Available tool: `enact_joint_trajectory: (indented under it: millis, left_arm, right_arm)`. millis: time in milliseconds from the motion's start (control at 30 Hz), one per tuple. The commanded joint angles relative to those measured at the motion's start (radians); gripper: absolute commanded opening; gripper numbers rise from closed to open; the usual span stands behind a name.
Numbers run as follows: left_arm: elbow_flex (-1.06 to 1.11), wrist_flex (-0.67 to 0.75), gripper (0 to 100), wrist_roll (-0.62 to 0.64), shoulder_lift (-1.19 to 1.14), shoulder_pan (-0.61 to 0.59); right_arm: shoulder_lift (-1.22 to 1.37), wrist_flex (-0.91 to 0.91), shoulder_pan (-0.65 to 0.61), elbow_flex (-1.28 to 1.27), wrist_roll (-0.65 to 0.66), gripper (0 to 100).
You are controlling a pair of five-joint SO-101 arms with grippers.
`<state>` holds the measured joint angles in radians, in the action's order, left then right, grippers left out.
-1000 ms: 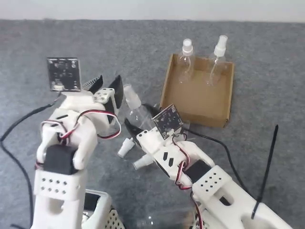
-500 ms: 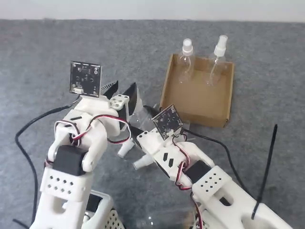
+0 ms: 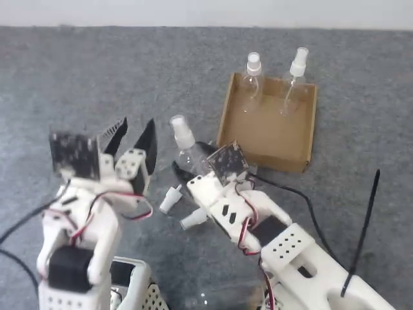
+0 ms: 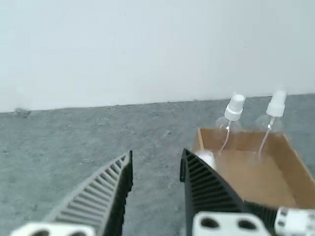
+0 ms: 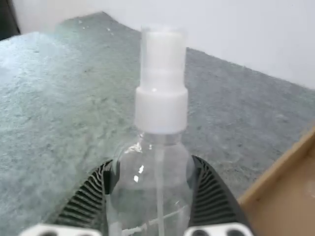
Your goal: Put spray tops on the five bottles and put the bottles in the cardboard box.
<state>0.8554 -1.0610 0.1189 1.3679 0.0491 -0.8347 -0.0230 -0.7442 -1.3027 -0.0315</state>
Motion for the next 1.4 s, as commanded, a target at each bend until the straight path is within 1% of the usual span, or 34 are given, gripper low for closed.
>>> enact_joint_trajectory:
  millis: [0, 100, 233, 300, 433, 500, 567, 700, 800, 833, 967, 1033, 1267, 1367]
  left_arm:
    - [0.03, -0.086, 15, -0.078, 0.064, 0.0]
    - [0.102, -0.114, 15, -0.1, 0.075, 0.002]
    - [0.208, -0.068, 15, -0.1, 0.114, 0.006]
    - [0.246, -0.052, 19, -0.1, 0.144, 0.021]
    - [0.315, -0.057, 29, -0.098, 0.209, 0.127]
    - [0.344, -0.055, 31, -0.098, 0.247, 0.166]
    - [0.361, -0.054, 31, -0.098, 0.287, 0.178]
    - [0.378, -0.049, 31, -0.098, 0.338, 0.175]
    - [0.432, 0.005, 31, -0.1, 0.338, 0.172]
    - [0.453, 0.026, 31, -0.1, 0.336, 0.155]
    - [0.499, 0.095, 31, -0.104, 0.336, 0.069]
    - [0.503, 0.1, 31, -0.124, 0.336, 0.055]
    - [0.506, 0.097, 31, -0.124, 0.336, 0.057]
    - [0.506, 0.095, 31, -0.124, 0.336, 0.057]
  right_arm:
    - [-0.044, -0.151, 0.082, 0.203, -0.009, 0.6]
    - [-0.033, -0.243, 0.124, 0.324, -0.009, 0.6]
    - [-0.031, -0.387, 0.157, 0.489, -0.009, 0.6]
    - [-0.03, -0.458, 0.168, 0.571, -0.009, 0.6]
    - [0.041, -0.567, 0.162, 0.707, -0.009, 0.6]
    - [0.111, -0.588, 0.156, 0.75, -0.009, 0.6]
    - [0.185, -0.59, 0.143, 0.778, -0.009, 0.6]
    - [0.283, -0.593, 0.091, 0.822, -0.011, 0.6]
    - [0.289, -0.596, 0.03, 0.832, -0.009, 0.6]
    - [0.283, -0.611, 0.008, 0.833, -0.006, 0.6]
    - [0.242, -0.713, -0.056, 0.829, 0.08, 0.6]
    - [0.217, -0.739, -0.061, 0.827, 0.092, 0.6]
    - [0.143, -0.808, -0.045, 0.827, 0.097, 0.6]
    - [0.113, -0.825, -0.018, 0.827, 0.097, 0.6]
